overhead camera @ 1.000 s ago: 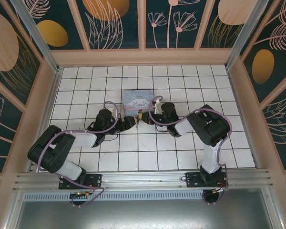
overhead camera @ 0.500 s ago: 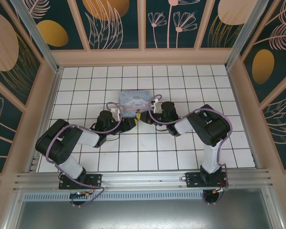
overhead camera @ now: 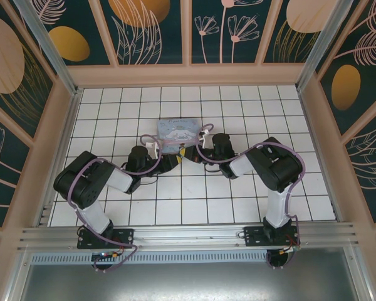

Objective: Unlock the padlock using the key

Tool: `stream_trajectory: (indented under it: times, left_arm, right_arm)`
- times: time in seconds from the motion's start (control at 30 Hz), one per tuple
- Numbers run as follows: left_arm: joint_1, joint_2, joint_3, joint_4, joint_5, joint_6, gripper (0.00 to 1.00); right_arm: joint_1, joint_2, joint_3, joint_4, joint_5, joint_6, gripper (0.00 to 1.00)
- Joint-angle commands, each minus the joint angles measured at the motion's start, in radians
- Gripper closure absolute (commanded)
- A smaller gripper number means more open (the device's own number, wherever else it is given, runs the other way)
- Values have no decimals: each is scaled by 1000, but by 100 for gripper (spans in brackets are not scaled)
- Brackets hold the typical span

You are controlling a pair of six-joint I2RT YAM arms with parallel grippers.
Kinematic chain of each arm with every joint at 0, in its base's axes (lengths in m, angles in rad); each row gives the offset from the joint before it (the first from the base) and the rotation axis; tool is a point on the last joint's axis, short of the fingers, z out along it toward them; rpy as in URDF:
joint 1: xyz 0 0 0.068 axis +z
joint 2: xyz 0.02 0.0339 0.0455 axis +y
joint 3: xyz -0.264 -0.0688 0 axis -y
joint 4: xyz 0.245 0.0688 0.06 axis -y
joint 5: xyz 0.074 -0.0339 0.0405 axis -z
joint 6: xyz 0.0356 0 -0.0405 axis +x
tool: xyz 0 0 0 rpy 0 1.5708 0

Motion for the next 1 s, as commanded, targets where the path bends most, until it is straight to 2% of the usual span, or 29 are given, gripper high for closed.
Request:
stream_trajectory:
  times: [0.0,0.3,0.5,0.67,0.8,0.87,0.97]
  left_arm:
    - [2,28,15,47,25,-18,68]
    - [1,48,27,72,38,-32,73]
    - [1,64,22,100,34,-47,68]
    - [1,73,18,119,30,-59,68]
    - [1,76,16,136,27,-72,75]
    - [1,77,19,139,26,-75,83]
    - [1,80,24,137,26,-77,86]
  right_arm:
    - [2,10,22,99,-62,17,100]
    - [1,32,21,126,-74,34,100]
    - [2,46,12,190,-91,75,100]
    - [1,48,13,197,-97,83,100]
    - [4,49,13,200,-98,88,100]
    - [6,50,13,200,-96,86,100]
    - [9,52,15,195,-96,85,100]
